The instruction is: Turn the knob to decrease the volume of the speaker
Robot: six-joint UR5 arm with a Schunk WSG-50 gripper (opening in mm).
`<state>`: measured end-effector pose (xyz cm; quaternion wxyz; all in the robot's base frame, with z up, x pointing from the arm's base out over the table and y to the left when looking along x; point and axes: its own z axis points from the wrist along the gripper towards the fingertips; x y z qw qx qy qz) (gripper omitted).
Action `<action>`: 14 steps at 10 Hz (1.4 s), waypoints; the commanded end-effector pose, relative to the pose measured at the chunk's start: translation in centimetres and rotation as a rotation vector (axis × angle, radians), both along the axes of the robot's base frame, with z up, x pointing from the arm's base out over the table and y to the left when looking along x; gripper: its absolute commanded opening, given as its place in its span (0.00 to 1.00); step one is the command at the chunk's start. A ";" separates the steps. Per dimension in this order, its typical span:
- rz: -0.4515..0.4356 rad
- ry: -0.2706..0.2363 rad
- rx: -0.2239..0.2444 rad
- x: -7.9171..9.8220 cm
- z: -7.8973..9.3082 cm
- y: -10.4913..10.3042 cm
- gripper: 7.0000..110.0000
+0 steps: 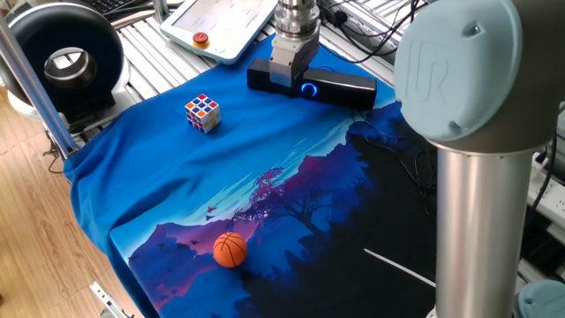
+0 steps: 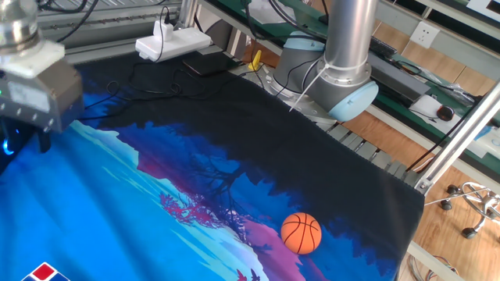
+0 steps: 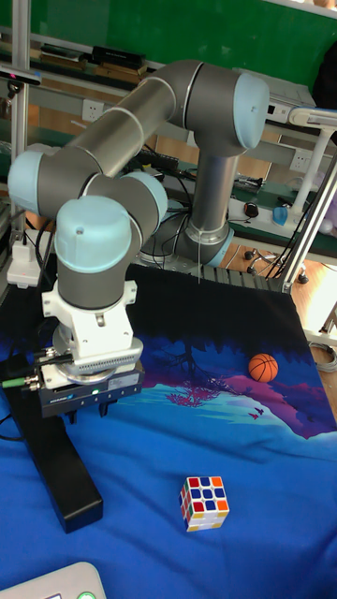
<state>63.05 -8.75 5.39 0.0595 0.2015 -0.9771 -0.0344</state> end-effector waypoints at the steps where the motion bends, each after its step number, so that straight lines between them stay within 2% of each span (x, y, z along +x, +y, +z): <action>1: -0.025 0.034 -0.009 -2.1 1.0 0.1 0.36; 3: -0.032 0.032 -0.037 -2.2 -0.5 -0.8 0.36; 5: -0.037 0.054 -0.066 -2.8 -1.5 -1.6 0.36; 7: -0.037 0.044 -0.073 -2.3 -2.3 -2.0 0.36; 10: -0.042 0.045 -0.085 -2.3 -2.2 -2.3 0.36; 14: -0.028 0.027 -0.056 -0.8 -1.7 -1.8 0.36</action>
